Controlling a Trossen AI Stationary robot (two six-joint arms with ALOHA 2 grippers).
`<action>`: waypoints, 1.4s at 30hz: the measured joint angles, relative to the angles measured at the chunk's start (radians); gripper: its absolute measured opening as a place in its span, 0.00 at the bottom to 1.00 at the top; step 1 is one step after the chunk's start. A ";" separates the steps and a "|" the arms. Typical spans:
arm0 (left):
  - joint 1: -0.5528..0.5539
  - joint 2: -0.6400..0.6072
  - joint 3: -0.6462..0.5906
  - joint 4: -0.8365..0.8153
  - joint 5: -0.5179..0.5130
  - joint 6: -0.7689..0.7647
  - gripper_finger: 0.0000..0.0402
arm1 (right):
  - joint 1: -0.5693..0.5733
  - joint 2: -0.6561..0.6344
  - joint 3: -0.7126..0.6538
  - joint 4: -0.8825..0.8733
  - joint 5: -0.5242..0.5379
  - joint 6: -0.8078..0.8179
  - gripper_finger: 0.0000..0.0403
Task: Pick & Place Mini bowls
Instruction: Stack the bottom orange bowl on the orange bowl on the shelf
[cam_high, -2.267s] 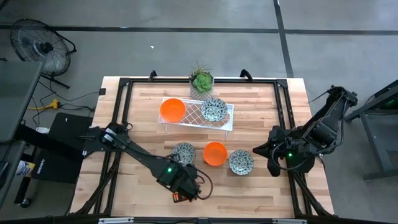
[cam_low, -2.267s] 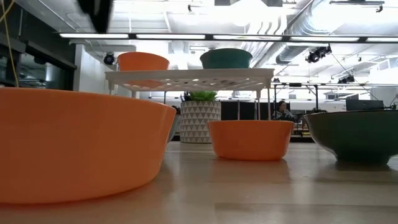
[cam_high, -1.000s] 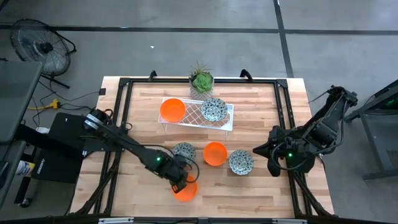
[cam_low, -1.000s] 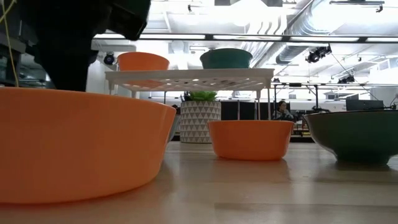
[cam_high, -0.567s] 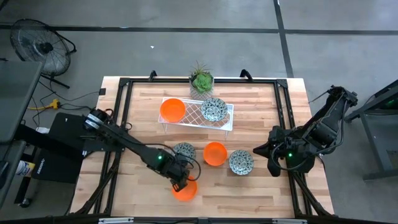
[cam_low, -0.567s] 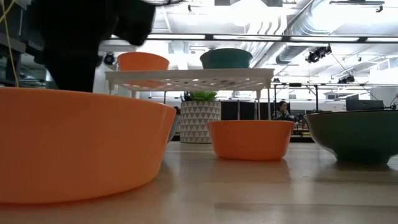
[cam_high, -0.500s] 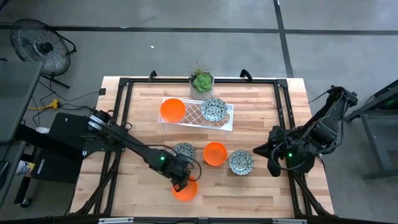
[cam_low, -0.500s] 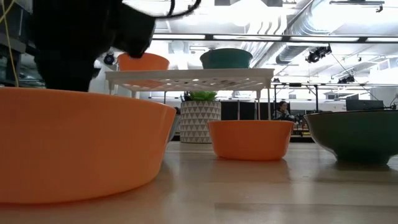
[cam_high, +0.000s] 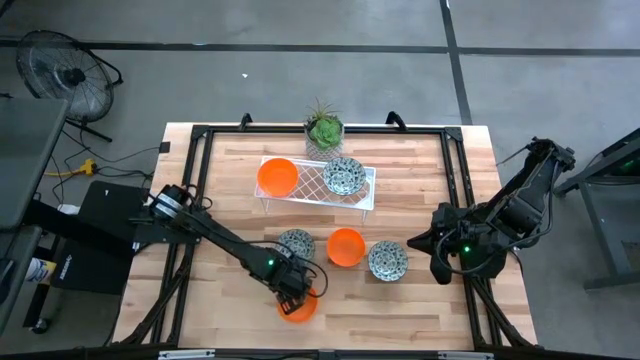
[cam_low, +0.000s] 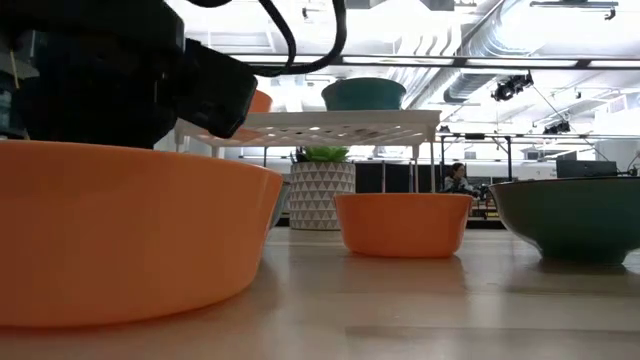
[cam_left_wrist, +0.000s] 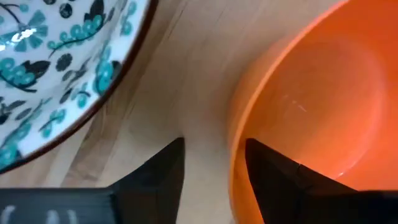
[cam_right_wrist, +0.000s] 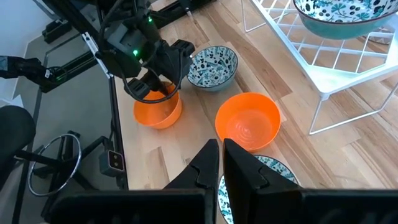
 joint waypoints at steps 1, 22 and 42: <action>0.000 0.000 0.000 -0.003 0.000 0.006 0.36 | 0.000 0.000 0.000 0.000 0.000 0.000 0.03; 0.000 -0.138 0.002 0.006 0.085 0.198 0.00 | 0.000 0.000 0.000 0.001 0.000 0.007 0.03; 0.232 -0.543 0.240 -0.697 -0.074 0.366 0.00 | 0.000 0.000 0.000 -0.001 0.015 0.019 0.03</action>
